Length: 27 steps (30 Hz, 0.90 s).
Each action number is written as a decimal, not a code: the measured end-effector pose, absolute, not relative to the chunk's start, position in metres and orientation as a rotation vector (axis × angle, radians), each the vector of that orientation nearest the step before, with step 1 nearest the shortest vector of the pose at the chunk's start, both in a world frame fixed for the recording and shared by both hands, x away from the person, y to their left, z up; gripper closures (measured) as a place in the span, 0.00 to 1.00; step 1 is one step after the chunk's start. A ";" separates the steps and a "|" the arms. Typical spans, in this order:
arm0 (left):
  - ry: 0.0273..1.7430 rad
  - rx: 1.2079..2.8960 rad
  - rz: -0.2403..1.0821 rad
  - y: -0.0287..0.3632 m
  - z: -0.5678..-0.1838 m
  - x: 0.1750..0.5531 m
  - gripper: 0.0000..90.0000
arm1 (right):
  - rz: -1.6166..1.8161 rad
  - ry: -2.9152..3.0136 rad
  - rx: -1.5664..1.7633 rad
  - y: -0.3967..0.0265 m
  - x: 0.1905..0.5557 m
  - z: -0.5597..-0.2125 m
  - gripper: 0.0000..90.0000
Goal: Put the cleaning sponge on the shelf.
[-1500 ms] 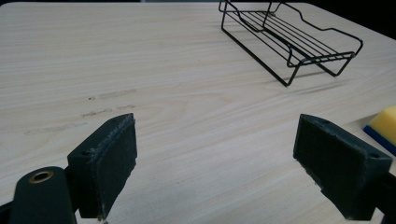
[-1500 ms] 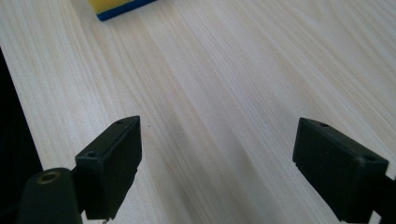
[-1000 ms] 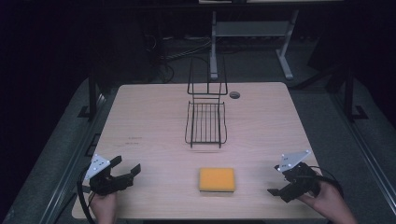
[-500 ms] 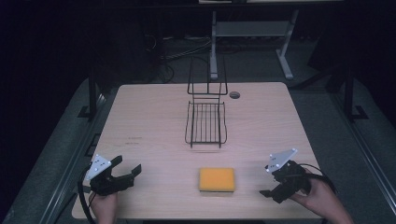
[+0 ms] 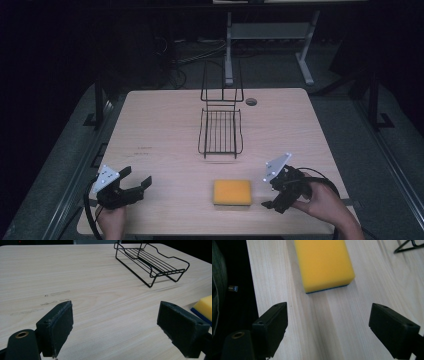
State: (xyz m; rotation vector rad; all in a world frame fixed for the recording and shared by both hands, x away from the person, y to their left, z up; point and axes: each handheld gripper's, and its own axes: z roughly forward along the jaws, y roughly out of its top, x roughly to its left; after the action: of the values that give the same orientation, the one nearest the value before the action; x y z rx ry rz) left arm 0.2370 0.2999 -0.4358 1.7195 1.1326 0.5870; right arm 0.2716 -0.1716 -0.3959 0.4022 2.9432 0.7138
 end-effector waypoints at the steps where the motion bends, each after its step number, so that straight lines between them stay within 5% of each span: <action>1: 1.134 1.720 0.587 0.300 -0.436 0.237 0.14 | 0.707 2.949 0.394 -0.169 0.273 -0.396 0.17; 27: 1.132 1.713 0.581 0.301 -0.435 0.236 0.14 | 0.637 3.031 0.272 -0.122 0.291 -0.398 0.16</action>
State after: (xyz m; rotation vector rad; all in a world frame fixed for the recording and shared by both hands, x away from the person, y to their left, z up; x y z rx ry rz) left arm 0.2364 0.3006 -0.4351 1.7128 1.1317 0.5811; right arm 0.2911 -0.1225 -0.3978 0.2723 3.0306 0.6375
